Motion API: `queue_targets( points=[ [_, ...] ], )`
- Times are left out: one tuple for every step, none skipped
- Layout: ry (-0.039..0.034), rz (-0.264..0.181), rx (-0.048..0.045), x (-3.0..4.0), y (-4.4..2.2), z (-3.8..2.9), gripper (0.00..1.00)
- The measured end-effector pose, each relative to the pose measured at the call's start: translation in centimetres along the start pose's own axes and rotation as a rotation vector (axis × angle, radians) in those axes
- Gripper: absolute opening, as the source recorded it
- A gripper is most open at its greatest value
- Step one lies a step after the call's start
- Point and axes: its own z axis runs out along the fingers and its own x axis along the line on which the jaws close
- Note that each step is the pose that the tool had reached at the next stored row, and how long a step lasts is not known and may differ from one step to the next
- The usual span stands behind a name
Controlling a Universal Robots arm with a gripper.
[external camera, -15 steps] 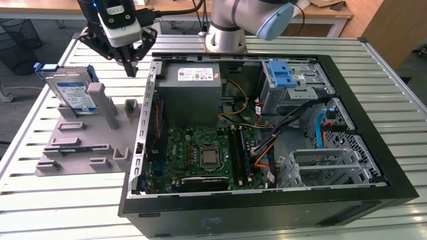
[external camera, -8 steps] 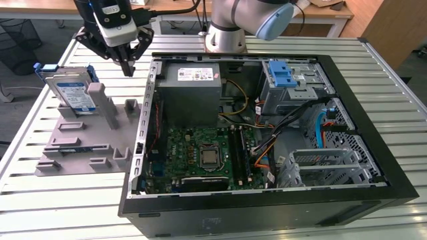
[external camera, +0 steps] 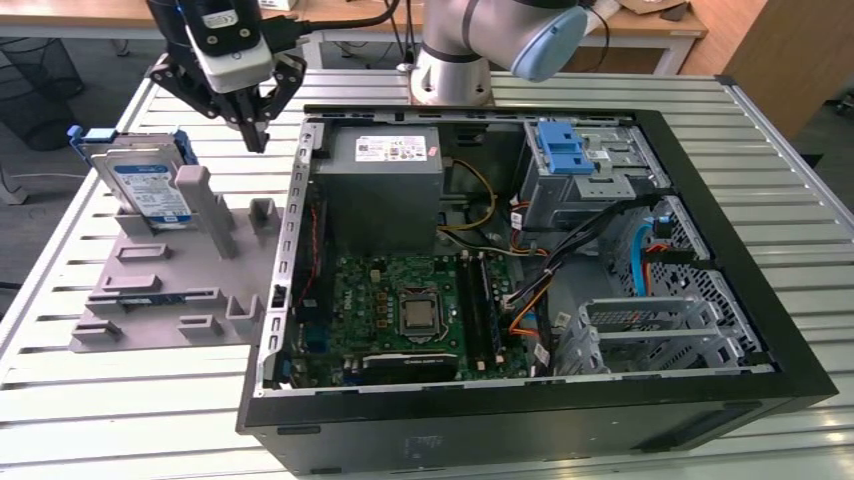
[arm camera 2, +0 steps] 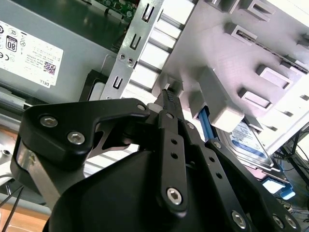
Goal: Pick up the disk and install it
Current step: 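Reach for the disk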
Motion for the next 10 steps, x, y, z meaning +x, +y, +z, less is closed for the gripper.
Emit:
queue_targets(
  points=[
    [0.0000,0.000,0.0001,0.03,0.00,0.00,0.11],
    [0.0001,0.000,0.0001,0.06,0.00,-0.01,0.11],
    [0.0001,0.000,0.0001,0.10,0.00,-0.01,0.11],
    [0.0001,0.000,0.0001,0.14,0.00,-0.01,0.11],
    [0.0001,0.000,0.0001,0.20,0.00,-0.01,0.11],
    [0.0000,0.000,0.0001,0.28,0.00,-0.01,0.11],
    [0.0000,0.000,0.0001,0.36,0.01,-0.01,0.11],
    [0.0000,0.000,0.0001,0.45,0.03,-0.01,0.11],
    [0.0000,0.000,0.0001,0.54,0.05,-0.01,0.11],
    [0.0001,0.000,0.0001,0.66,0.08,-0.01,0.11]
  ],
)
